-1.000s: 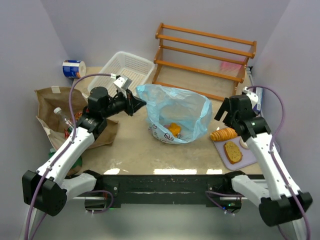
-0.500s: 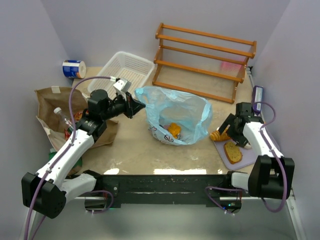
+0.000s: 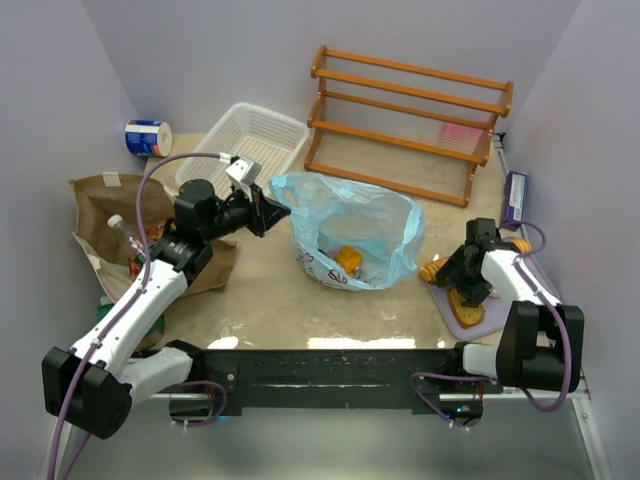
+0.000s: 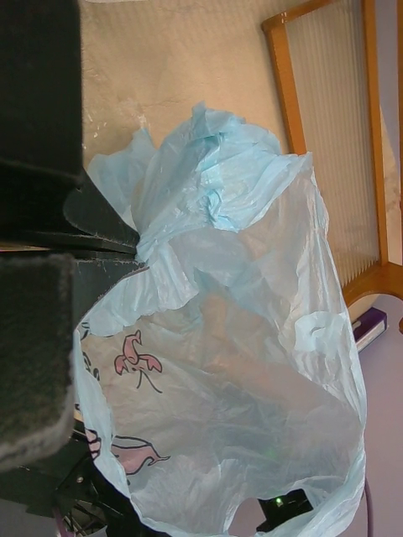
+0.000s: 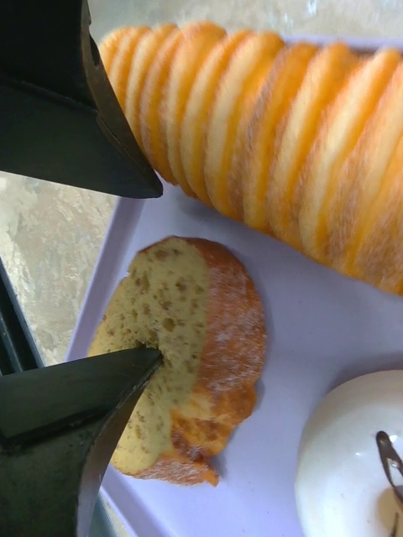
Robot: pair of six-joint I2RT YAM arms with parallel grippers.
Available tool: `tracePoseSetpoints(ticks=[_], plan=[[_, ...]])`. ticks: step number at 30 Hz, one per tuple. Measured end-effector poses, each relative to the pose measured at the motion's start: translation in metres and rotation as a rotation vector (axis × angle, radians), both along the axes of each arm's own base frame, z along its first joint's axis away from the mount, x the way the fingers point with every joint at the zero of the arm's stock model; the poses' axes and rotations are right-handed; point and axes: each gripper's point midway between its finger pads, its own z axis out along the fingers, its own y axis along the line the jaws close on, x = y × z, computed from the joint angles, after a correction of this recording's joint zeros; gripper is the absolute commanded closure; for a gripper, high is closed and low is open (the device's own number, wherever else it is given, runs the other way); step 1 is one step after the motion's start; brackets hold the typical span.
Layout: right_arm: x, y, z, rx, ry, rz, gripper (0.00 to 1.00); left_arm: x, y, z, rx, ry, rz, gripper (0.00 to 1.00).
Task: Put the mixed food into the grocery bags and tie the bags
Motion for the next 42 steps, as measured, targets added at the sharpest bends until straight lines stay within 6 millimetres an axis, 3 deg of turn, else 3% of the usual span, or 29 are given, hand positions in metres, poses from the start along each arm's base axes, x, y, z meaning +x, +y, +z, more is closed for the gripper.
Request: tracePoseSetpoints(ticks=[2,5,6,8,9,10,16,19,24,28,32,36,38,40,42], plan=[[-0.002,-0.001,-0.007,-0.003,0.015,-0.006,0.3,0.0,0.0,0.0,0.0,-0.001,0.0,1.0],[-0.002,-0.002,-0.013,-0.008,0.025,-0.01,0.52,0.0,0.0,0.0,0.001,-0.002,0.0,1.0],[-0.004,-0.003,-0.014,-0.013,0.033,-0.012,0.68,0.0,0.0,0.001,0.0,-0.003,0.0,1.0],[-0.007,-0.006,-0.015,-0.026,0.043,-0.015,0.8,-0.001,0.0,0.002,0.0,-0.006,0.0,1.0],[-0.009,-0.008,-0.014,-0.033,0.051,-0.019,0.92,-0.001,0.001,0.002,0.0,-0.008,0.0,1.0],[-0.011,-0.009,-0.014,-0.04,0.055,-0.023,0.98,-0.001,0.001,0.002,-0.001,-0.009,0.001,1.0],[-0.009,-0.005,0.001,-0.022,-0.023,-0.054,1.0,-0.001,0.002,0.003,0.004,-0.018,0.006,1.0],[-0.008,0.0,0.019,0.004,-0.069,-0.071,1.0,-0.001,0.002,0.002,0.01,-0.019,0.005,1.0],[0.02,0.001,0.084,0.01,-0.229,-0.088,1.0,-0.001,0.002,0.002,0.012,-0.021,0.005,1.0],[0.06,0.003,0.187,0.028,-0.541,-0.069,1.0,-0.001,0.002,0.002,0.014,-0.023,0.004,1.0],[0.087,0.031,0.298,0.122,-0.979,0.064,1.0,-0.001,0.003,0.002,0.015,-0.024,0.004,1.0],[0.089,0.078,0.369,0.209,-1.212,0.273,1.0,0.0,0.003,0.002,0.015,-0.025,0.005,1.0],[0.091,0.119,0.399,0.251,-1.26,0.427,1.0,0.0,0.003,0.001,0.017,-0.023,0.008,1.0],[0.089,0.174,0.417,0.316,-1.282,0.594,1.0,0.0,0.003,0.001,0.018,-0.023,0.011,1.0],[0.087,0.22,0.412,0.374,-1.258,0.722,1.0,0.0,0.004,-0.001,0.019,-0.021,0.012,1.0]])
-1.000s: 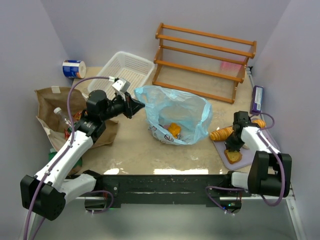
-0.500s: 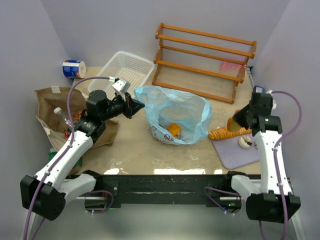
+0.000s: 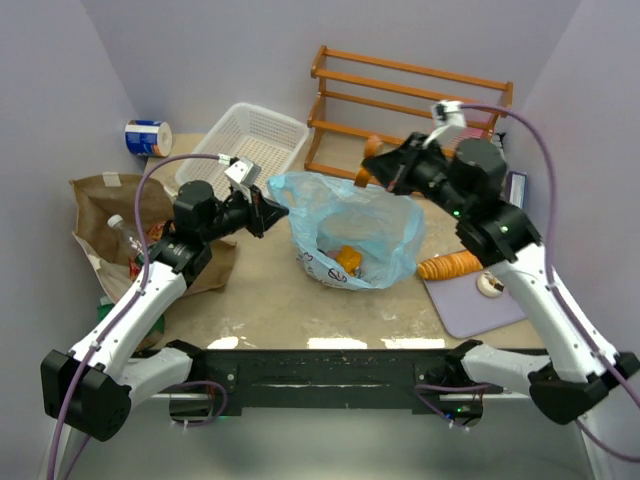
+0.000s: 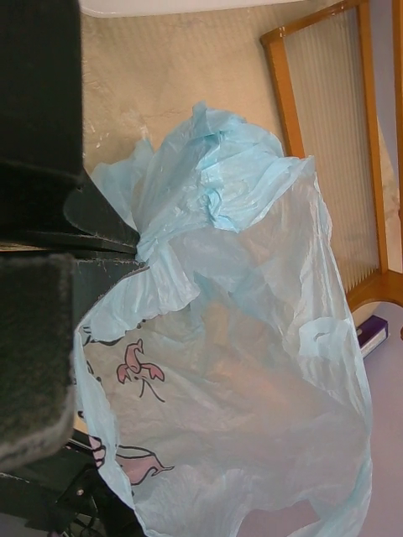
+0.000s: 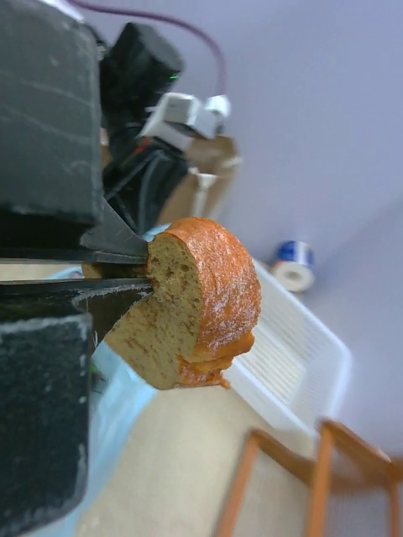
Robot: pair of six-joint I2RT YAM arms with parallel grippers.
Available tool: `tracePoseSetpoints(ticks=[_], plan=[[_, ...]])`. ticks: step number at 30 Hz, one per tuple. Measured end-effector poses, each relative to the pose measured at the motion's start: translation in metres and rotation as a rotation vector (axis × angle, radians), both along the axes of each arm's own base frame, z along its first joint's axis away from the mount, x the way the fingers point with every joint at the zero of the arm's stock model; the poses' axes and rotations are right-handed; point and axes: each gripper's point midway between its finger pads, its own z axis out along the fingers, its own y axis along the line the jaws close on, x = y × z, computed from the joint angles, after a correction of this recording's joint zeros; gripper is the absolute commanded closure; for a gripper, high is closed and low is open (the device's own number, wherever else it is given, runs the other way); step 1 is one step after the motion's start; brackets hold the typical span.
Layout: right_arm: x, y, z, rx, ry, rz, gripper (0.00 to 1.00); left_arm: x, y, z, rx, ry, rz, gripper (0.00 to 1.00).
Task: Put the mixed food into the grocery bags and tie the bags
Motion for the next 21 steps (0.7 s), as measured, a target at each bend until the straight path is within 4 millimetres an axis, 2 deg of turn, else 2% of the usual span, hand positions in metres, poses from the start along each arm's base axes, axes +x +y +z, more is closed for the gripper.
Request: tracePoseSetpoints(ticks=[1,4,7,8,9,10,12,13,14,18,21], plan=[[-0.002,0.018,-0.011,-0.024,0.022,0.047,1.0,0.0,0.0,0.0,0.001,0.001,0.003,1.0],[-0.001,0.055,-0.048,-0.102,0.097,0.119,1.0,0.001,0.001,-0.001,0.003,-0.002,0.01,1.0],[-0.009,0.074,-0.078,-0.167,0.157,0.156,1.0,0.002,0.002,-0.001,0.006,-0.002,0.016,1.0],[-0.013,0.077,-0.089,-0.188,0.178,0.161,0.96,0.002,0.002,-0.001,0.006,-0.002,0.017,1.0],[-0.018,0.076,-0.1,-0.209,0.202,0.162,0.85,0.002,0.002,-0.001,0.006,-0.002,0.017,1.0],[-0.022,0.073,-0.111,-0.23,0.228,0.154,0.57,0.002,0.002,-0.001,0.006,-0.002,0.017,1.0],[-0.027,0.062,-0.131,-0.261,0.283,0.121,0.27,0.002,0.002,-0.001,0.006,-0.002,0.017,1.0],[-0.029,0.058,-0.138,-0.276,0.301,0.109,0.09,0.002,0.002,-0.001,0.006,-0.002,0.017,1.0],[-0.03,0.053,-0.146,-0.295,0.323,0.094,0.03,0.002,0.002,-0.001,0.006,-0.002,0.017,1.0],[-0.035,0.041,-0.163,-0.353,0.372,0.065,0.02,0.002,0.002,-0.001,0.006,-0.002,0.017,1.0],[-0.036,0.03,-0.159,-0.391,0.381,0.032,0.05,0.002,0.002,-0.001,0.006,-0.002,0.017,1.0]])
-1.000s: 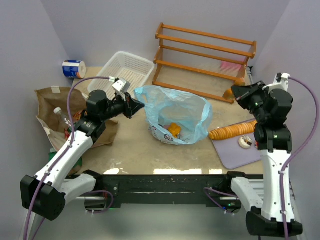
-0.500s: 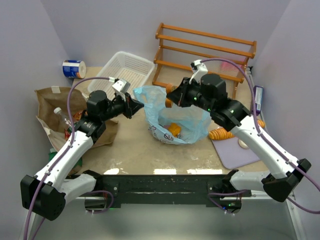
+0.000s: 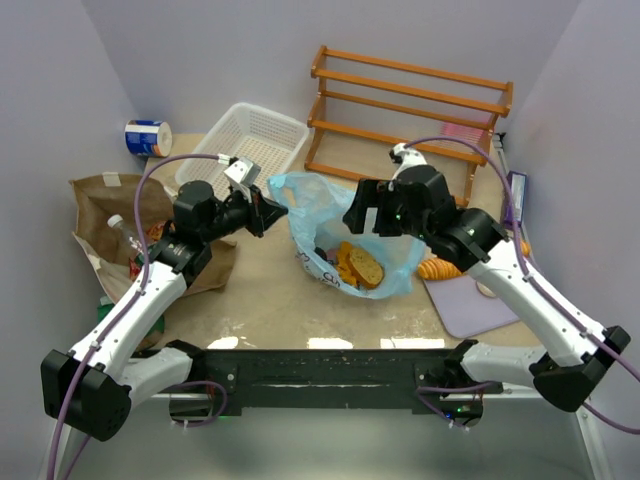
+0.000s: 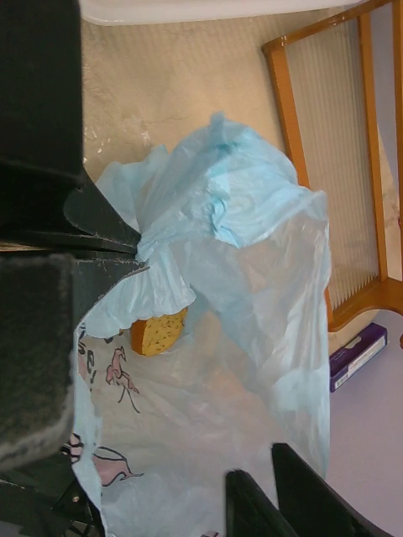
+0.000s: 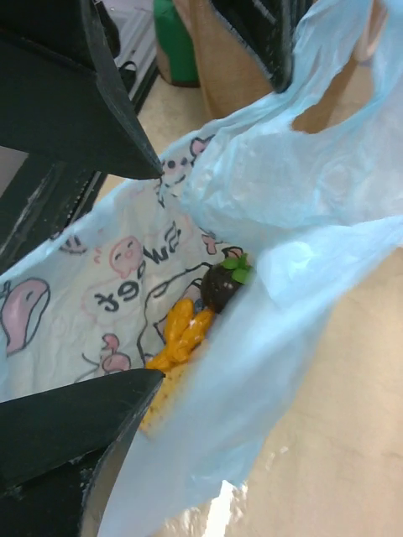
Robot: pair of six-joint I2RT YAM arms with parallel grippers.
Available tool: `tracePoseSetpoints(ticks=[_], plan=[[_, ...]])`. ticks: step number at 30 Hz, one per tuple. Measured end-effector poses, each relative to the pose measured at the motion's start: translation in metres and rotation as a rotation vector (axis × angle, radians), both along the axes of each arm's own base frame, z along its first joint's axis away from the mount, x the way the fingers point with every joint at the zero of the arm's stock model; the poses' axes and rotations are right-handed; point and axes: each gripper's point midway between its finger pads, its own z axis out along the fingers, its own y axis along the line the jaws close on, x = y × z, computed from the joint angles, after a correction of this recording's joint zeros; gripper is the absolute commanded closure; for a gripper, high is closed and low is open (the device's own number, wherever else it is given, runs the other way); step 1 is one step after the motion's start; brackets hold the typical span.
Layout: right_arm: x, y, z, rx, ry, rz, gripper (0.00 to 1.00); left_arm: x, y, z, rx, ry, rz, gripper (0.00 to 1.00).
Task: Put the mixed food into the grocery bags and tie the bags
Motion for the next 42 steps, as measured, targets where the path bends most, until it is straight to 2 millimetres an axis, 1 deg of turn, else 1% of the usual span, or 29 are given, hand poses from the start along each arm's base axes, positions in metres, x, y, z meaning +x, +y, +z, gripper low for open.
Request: tracePoseSetpoints(ticks=[2,4,5,7,8,10,11,12,13,14,15,16,18,19,21,22,23,24,30,34,40,42], plan=[[0.004,-0.008,0.02,-0.008,-0.043,-0.034,0.09,0.0,0.0,0.0,0.0,0.0,0.0,1.0],[0.014,-0.021,0.053,0.012,-0.112,-0.088,0.11,0.0,0.0,0.0,0.0,0.0,0.001,1.0],[0.02,-0.031,0.069,0.031,-0.144,-0.119,0.12,0.0,0.0,0.0,0.0,0.0,0.001,1.0],[0.035,-0.061,0.099,0.07,-0.205,-0.211,0.11,0.0,0.0,0.0,0.0,0.0,0.001,1.0],[0.043,-0.079,0.108,0.082,-0.229,-0.268,0.09,0.0,0.0,0.0,0.0,0.0,0.001,1.0],[0.055,-0.113,0.117,0.091,-0.251,-0.369,0.04,0.0,0.0,0.0,0.0,0.0,0.001,1.0],[0.06,-0.132,0.116,0.086,-0.252,-0.428,0.04,0.0,0.0,0.0,0.0,0.0,0.001,1.0],[0.067,-0.15,0.111,0.079,-0.243,-0.486,0.03,0.0,0.0,0.0,0.0,0.0,0.001,1.0],[0.073,-0.164,0.101,0.07,-0.226,-0.532,0.04,0.0,0.0,0.0,0.0,0.0,0.001,1.0],[0.078,-0.178,0.085,0.063,-0.196,-0.583,0.05,0.0,0.0,0.0,0.0,0.0,0.001,1.0],[0.081,-0.194,0.065,0.053,-0.152,-0.638,0.07,0.0,0.0,0.0,0.0,0.0,0.002,1.0],[0.084,-0.208,0.04,0.046,-0.101,-0.69,0.08,0.0,0.0,0.0,0.0,0.0,0.002,1.0],[0.083,-0.232,-0.023,0.039,0.037,-0.783,0.09,0.0,0.001,0.001,0.0,-0.002,0.004,1.0],[0.079,-0.241,-0.056,0.042,0.118,-0.822,0.1,0.0,0.001,0.001,0.001,-0.004,0.006,1.0],[0.064,-0.253,-0.113,0.046,0.27,-0.895,0.11,0.0,0.002,0.002,0.004,-0.011,0.006,1.0],[0.057,-0.256,-0.134,0.05,0.333,-0.922,0.11,-0.001,0.002,0.003,0.006,-0.017,0.005,1.0],[0.053,-0.256,-0.149,0.053,0.382,-0.943,0.12,-0.001,0.002,0.003,0.007,-0.02,0.005,1.0],[0.052,-0.257,-0.16,0.057,0.419,-0.96,0.14,-0.001,0.002,0.003,0.007,-0.021,0.005,1.0],[0.059,-0.263,-0.199,0.064,0.537,-1.05,0.15,-0.001,0.002,0.003,0.008,-0.02,0.005,1.0],[0.054,-0.269,-0.22,0.051,0.609,-1.118,0.15,-0.001,0.002,0.003,0.01,-0.022,0.005,1.0],[0.044,-0.274,-0.231,0.049,0.632,-1.194,0.14,0.0,0.003,0.003,0.013,-0.024,0.008,1.0],[0.039,-0.274,-0.235,0.048,0.645,-1.206,0.17,0.0,0.003,0.003,0.013,-0.025,0.007,1.0]])
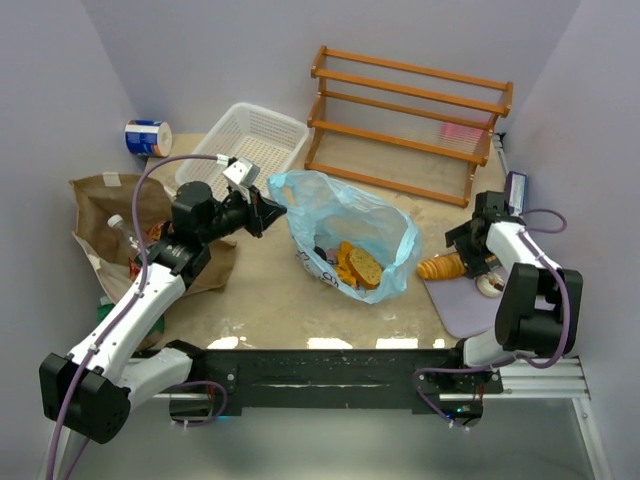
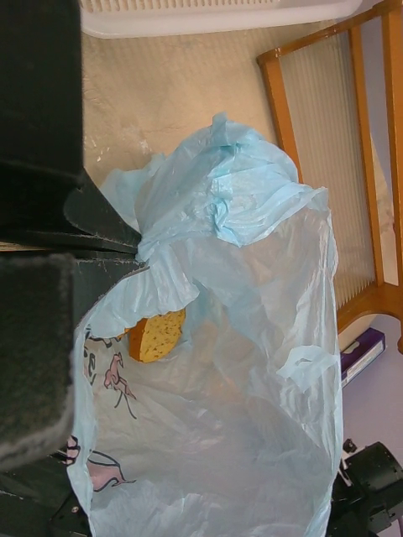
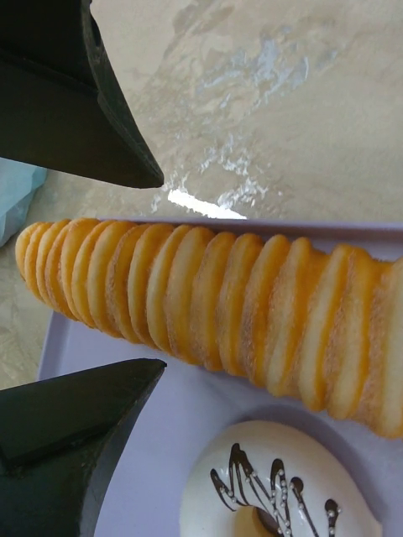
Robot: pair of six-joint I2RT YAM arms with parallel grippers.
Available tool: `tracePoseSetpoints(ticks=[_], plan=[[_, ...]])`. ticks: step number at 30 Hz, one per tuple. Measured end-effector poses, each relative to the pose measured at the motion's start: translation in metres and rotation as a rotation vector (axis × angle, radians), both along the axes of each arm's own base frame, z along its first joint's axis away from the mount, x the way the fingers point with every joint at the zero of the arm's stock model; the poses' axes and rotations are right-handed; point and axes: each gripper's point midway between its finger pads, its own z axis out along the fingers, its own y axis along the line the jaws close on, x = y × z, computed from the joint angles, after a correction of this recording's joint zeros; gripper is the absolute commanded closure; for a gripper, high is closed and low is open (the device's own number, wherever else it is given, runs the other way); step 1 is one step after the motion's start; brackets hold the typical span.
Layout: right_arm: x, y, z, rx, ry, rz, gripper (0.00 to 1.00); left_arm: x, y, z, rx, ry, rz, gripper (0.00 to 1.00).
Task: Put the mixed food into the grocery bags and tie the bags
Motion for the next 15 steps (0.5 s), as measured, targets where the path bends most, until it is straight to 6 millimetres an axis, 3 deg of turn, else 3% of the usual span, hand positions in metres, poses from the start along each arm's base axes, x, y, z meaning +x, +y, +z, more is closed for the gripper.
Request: tracePoseSetpoints(ticks=[4,6,7,9,10,15], plan=[[-0.008,0.001,-0.01,0.007,0.017,-0.015,0.25,0.0,0.0,0.0,0.0,0.0,0.0,1.0],[-0.011,0.002,-0.014,0.009,0.022,-0.02,0.42,0.0,0.0,0.0,0.0,0.0,0.0,1.0],[-0.012,0.002,-0.015,0.009,0.023,-0.022,0.6,0.0,0.0,0.0,0.001,0.001,0.0,1.0],[-0.013,0.002,-0.017,0.005,0.022,-0.017,0.81,0.0,0.0,-0.002,0.003,0.007,0.001,1.0],[-0.013,0.002,-0.015,0.006,0.014,-0.021,0.98,-0.001,0.001,-0.003,0.005,0.011,0.003,1.0],[-0.009,0.001,0.007,-0.007,-0.07,-0.026,1.0,-0.001,0.001,-0.003,0.007,0.014,0.004,1.0]])
